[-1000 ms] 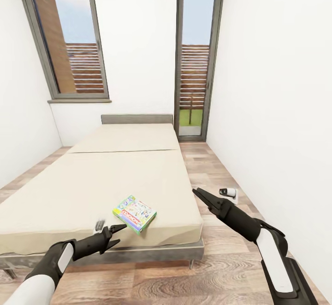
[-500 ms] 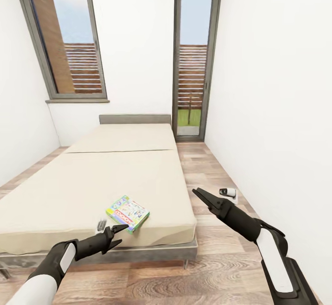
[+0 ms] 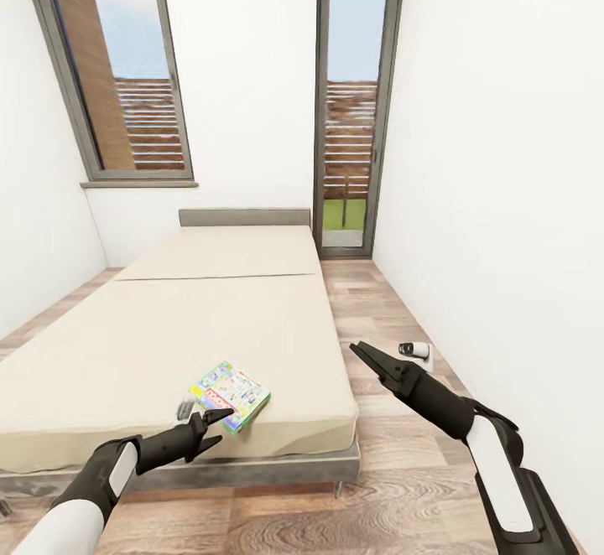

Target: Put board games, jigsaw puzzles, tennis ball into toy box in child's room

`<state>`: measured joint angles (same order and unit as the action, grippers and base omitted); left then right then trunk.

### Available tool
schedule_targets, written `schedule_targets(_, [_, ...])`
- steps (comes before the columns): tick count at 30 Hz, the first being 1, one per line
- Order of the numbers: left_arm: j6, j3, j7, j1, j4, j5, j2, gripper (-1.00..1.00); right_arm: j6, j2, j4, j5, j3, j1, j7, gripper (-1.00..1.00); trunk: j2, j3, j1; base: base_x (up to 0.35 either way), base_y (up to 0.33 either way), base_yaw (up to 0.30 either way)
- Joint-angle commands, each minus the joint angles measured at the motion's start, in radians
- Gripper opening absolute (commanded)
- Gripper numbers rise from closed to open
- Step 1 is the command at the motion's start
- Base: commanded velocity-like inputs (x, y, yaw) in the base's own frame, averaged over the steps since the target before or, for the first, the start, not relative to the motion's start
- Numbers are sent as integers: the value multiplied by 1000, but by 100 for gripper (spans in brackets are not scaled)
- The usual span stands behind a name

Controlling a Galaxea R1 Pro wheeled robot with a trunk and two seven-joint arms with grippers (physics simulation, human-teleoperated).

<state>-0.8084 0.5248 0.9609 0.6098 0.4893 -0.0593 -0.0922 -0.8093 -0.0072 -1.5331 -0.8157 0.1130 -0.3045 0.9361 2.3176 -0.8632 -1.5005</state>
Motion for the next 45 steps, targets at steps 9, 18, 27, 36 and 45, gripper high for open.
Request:
schedule_targets(9, [-8, 2, 0, 1, 0, -4, 0, 100, -5, 0, 1, -2, 1, 0, 1, 100, 0, -1, 0, 5, 0, 0])
schedule_targets(18, [-8, 2, 0, 1, 0, -4, 0, 100, -5, 1, 1, -2, 1, 0, 1, 100, 0, -1, 0, 56, 0, 0])
schedule_targets(27, [-8, 3, 1, 1, 0, -4, 0, 100, -5, 2, 1, -2, 1, 0, 0, 100, 0, -1, 0, 84, 0, 0])
schedule_targets(36, [-8, 3, 1, 1, 0, -4, 0, 100, -5, 3, 1, -2, 1, 0, 0, 100, 0, -1, 0, 5, 0, 0])
schedule_targets(45, [-8, 3, 0, 1, 0, -4, 0, 100, -5, 4, 0, -2, 1, 0, 0, 100, 0, -1, 0, 0, 0, 0])
